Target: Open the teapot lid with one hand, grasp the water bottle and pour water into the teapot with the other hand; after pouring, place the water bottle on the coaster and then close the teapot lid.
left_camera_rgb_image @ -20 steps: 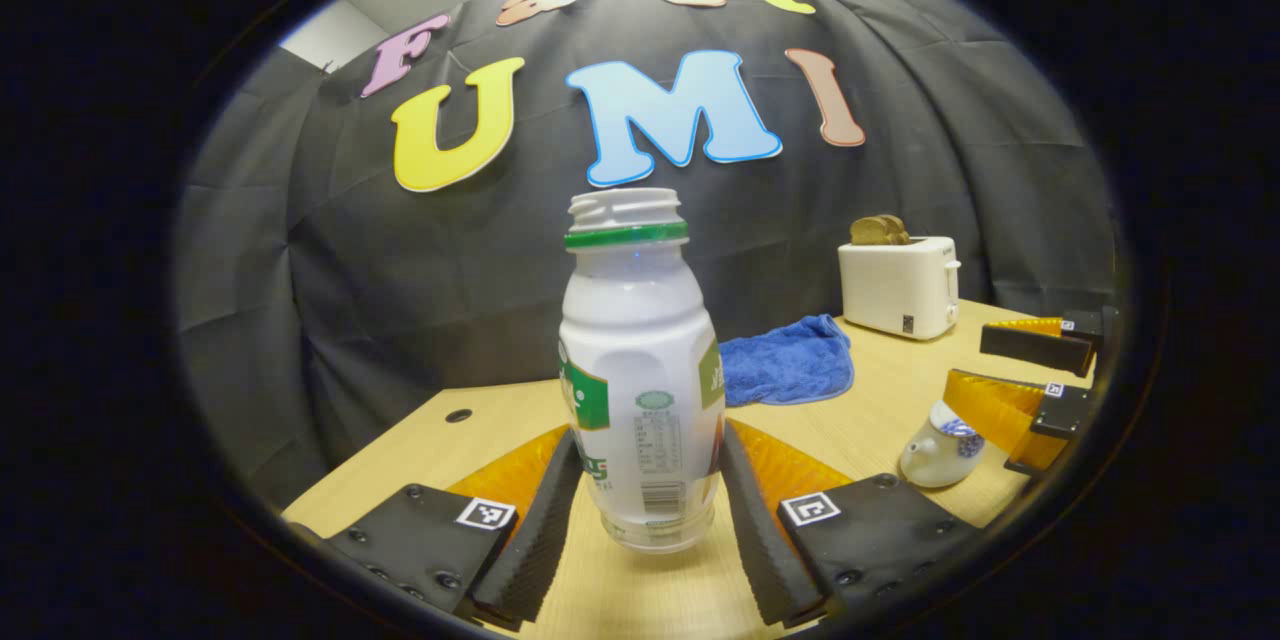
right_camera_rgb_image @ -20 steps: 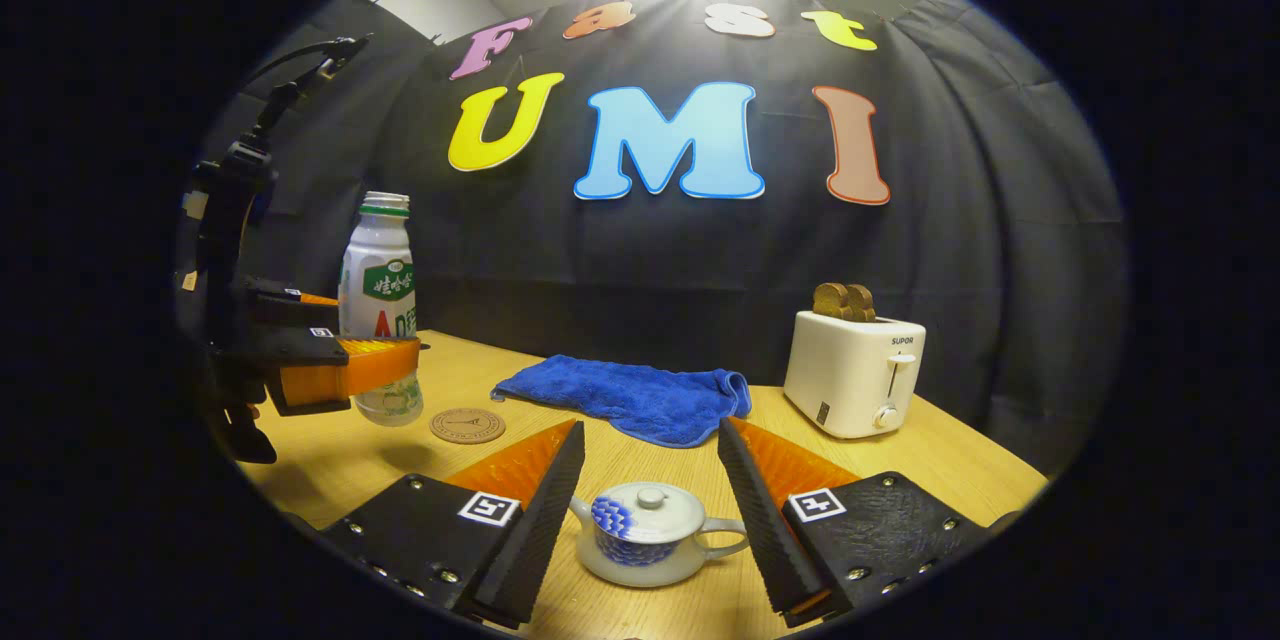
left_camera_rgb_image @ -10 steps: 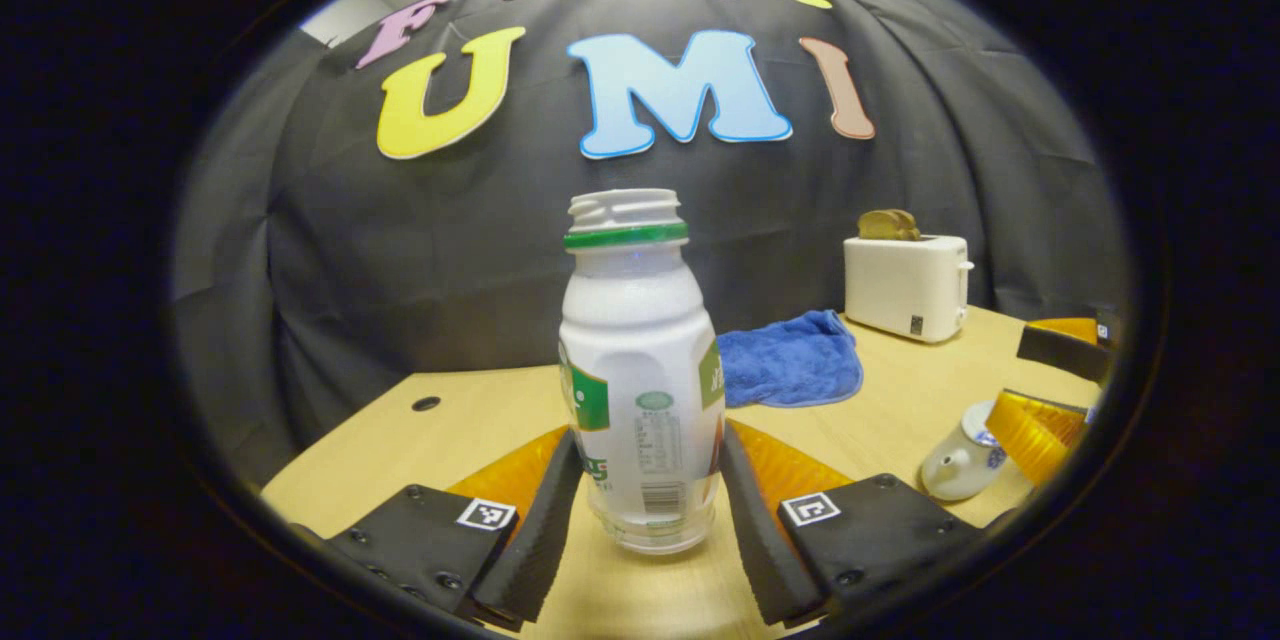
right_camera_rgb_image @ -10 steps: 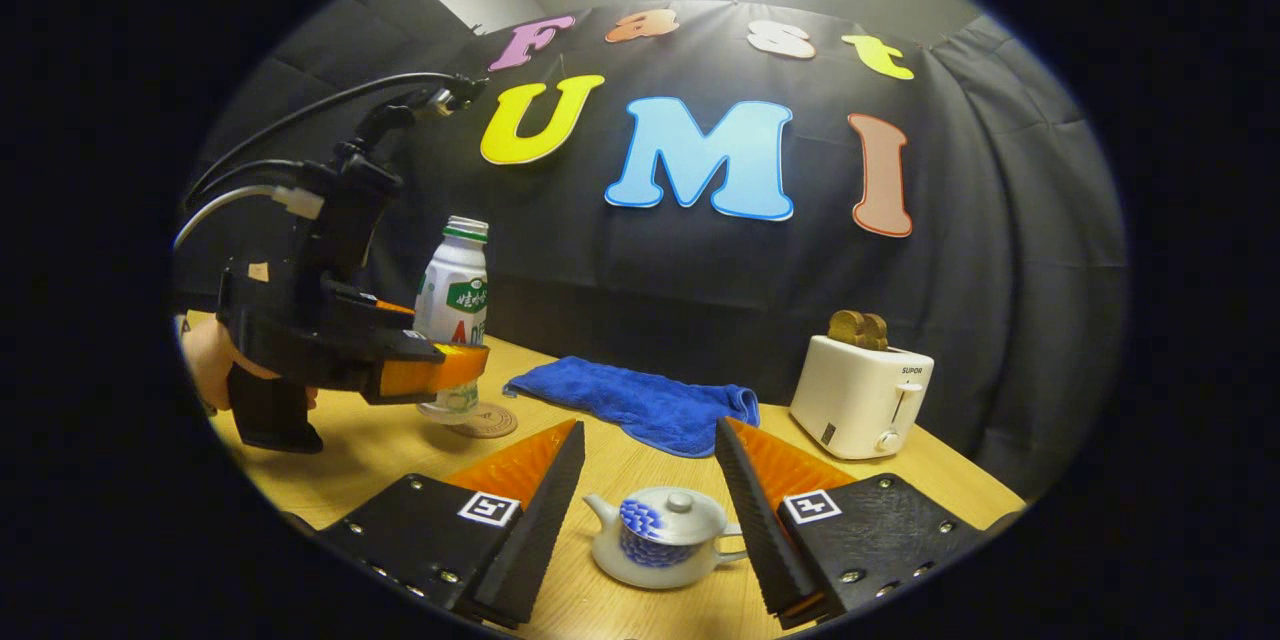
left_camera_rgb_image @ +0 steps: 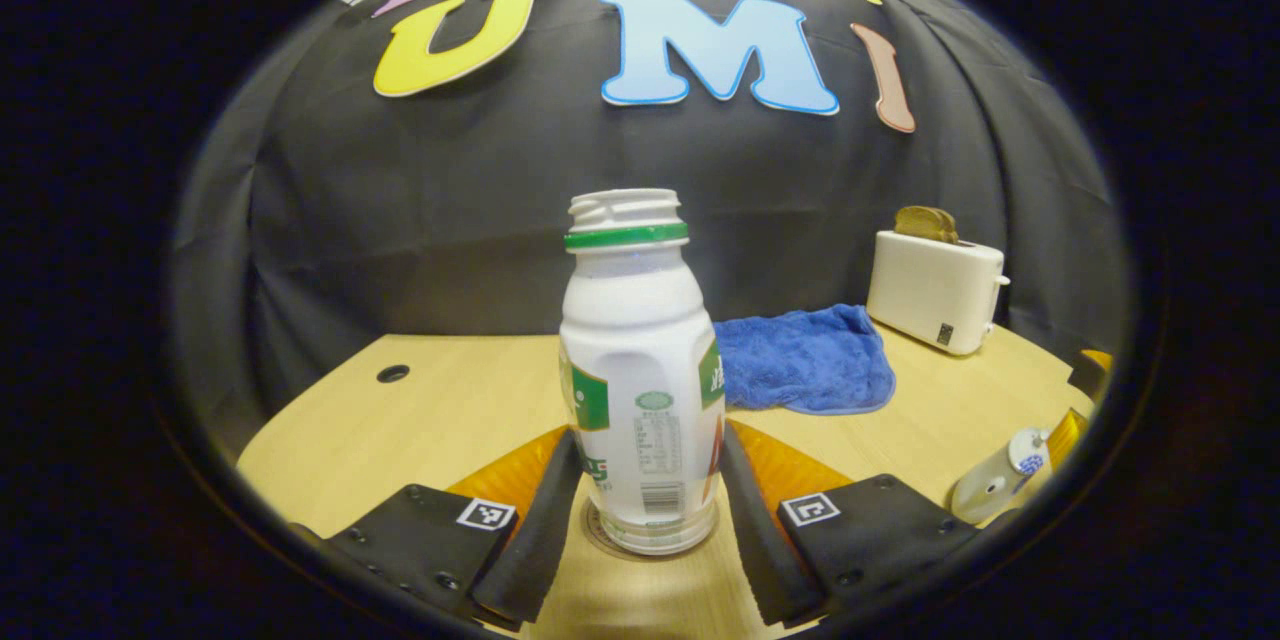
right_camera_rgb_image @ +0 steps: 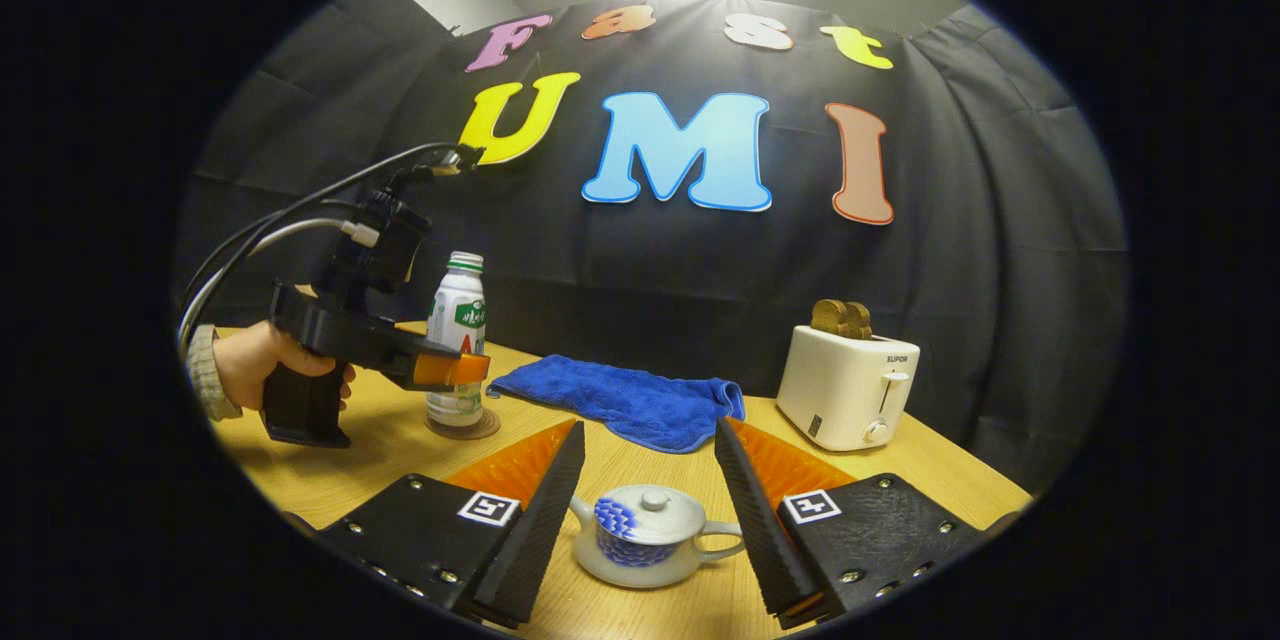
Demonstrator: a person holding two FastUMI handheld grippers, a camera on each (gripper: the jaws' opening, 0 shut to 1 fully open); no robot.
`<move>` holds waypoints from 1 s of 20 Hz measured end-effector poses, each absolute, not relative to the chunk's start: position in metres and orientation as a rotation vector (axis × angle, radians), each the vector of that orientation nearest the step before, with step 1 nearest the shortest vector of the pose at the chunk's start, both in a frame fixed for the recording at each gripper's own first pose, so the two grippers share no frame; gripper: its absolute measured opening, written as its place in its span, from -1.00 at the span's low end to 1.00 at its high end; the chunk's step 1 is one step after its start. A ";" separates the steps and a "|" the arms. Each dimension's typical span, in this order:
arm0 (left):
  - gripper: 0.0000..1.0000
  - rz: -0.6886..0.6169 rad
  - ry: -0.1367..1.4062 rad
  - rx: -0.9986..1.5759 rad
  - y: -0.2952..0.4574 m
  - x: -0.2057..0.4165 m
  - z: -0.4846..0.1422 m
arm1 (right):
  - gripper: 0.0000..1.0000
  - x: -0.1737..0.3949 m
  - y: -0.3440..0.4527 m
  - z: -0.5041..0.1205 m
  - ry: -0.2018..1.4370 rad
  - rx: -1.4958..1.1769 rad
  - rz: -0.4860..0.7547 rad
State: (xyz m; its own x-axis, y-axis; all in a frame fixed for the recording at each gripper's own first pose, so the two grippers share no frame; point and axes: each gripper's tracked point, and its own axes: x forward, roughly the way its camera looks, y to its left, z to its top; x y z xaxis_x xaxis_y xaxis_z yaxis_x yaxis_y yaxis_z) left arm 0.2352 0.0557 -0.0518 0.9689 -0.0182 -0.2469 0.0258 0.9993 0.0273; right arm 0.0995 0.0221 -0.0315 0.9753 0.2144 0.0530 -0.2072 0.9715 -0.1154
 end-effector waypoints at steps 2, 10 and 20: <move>0.63 -0.021 0.239 0.023 0.056 0.237 -0.052 | 0.62 0.101 0.018 -0.032 -0.063 -0.097 0.203; 0.68 -0.032 0.223 0.041 0.057 0.234 -0.052 | 0.62 0.104 0.011 -0.032 -0.058 -0.074 0.181; 0.87 -0.039 0.261 0.049 0.054 0.226 -0.061 | 0.62 0.103 0.013 -0.033 -0.054 -0.082 0.191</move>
State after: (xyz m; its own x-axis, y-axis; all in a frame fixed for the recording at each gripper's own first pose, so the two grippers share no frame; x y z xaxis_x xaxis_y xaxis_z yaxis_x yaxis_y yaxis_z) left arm 0.2259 0.0536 -0.0615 0.9654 -0.0323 -0.2586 0.0449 0.9981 0.0429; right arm 0.1031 0.0133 -0.0329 0.9803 0.1920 0.0457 -0.1876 0.9784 -0.0863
